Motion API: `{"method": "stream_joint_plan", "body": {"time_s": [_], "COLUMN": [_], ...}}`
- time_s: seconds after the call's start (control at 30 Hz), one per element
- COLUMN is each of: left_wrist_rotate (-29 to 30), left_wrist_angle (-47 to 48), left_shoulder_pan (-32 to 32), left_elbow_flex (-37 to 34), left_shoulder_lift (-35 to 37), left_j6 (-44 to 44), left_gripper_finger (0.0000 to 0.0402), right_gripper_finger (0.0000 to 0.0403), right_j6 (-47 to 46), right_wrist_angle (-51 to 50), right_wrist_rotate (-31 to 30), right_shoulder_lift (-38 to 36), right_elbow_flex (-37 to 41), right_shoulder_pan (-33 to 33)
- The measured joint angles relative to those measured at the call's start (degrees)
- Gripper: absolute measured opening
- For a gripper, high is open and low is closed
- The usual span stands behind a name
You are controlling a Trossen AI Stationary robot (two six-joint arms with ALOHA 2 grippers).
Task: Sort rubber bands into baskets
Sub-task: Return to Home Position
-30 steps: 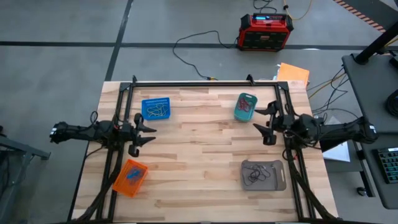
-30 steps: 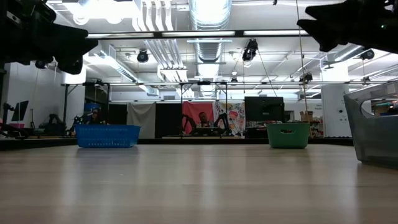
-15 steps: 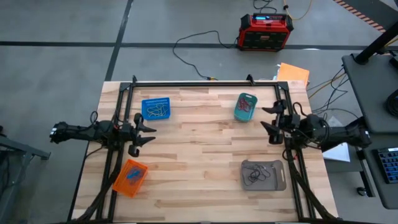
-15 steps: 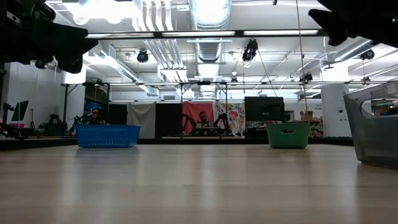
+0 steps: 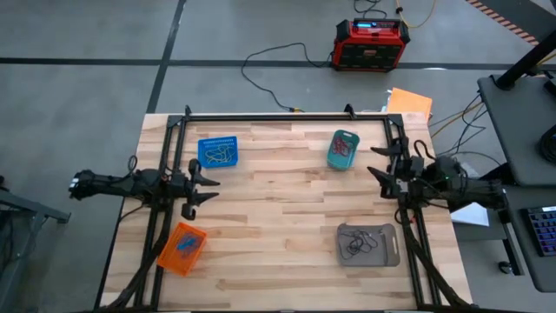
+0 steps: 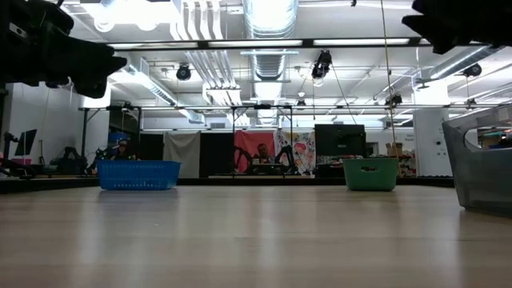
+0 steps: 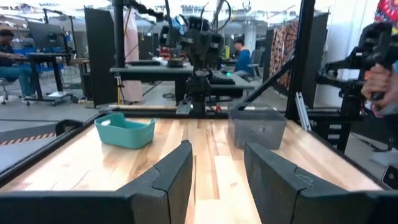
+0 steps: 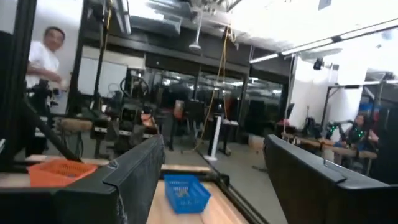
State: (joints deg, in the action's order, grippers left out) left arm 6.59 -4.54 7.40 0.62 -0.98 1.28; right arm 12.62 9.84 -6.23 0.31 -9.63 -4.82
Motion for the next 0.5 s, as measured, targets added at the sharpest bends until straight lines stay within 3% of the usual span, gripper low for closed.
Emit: {"method": "stream_joint_plan", "body": {"time_s": [0.17, 0.33, 0.5], "left_wrist_rotate": [0.17, 0.35, 0.35], "left_wrist_angle": [0.11, 0.14, 0.15], "left_shoulder_pan": [0.00, 0.00, 0.00], "left_elbow_flex": [0.02, 0.02, 0.04], "left_shoulder_lift": [-1.13, -2.06, -2.99], "left_j6": [-0.09, -0.11, -0.11], "left_gripper_finger": [0.0130, 0.0130, 0.0130], "right_gripper_finger": [0.0260, 0.0263, 0.0269], "right_j6": [0.64, 2.84, 0.19], "right_wrist_angle": [10.79, 6.03, 6.49], "right_wrist_rotate": [9.72, 3.84, 3.19], "right_shoulder_lift": [0.05, 0.14, 0.18], "right_elbow_flex": [6.66, 8.90, 8.90], "right_shoulder_pan": [0.07, -0.08, -0.09]}}
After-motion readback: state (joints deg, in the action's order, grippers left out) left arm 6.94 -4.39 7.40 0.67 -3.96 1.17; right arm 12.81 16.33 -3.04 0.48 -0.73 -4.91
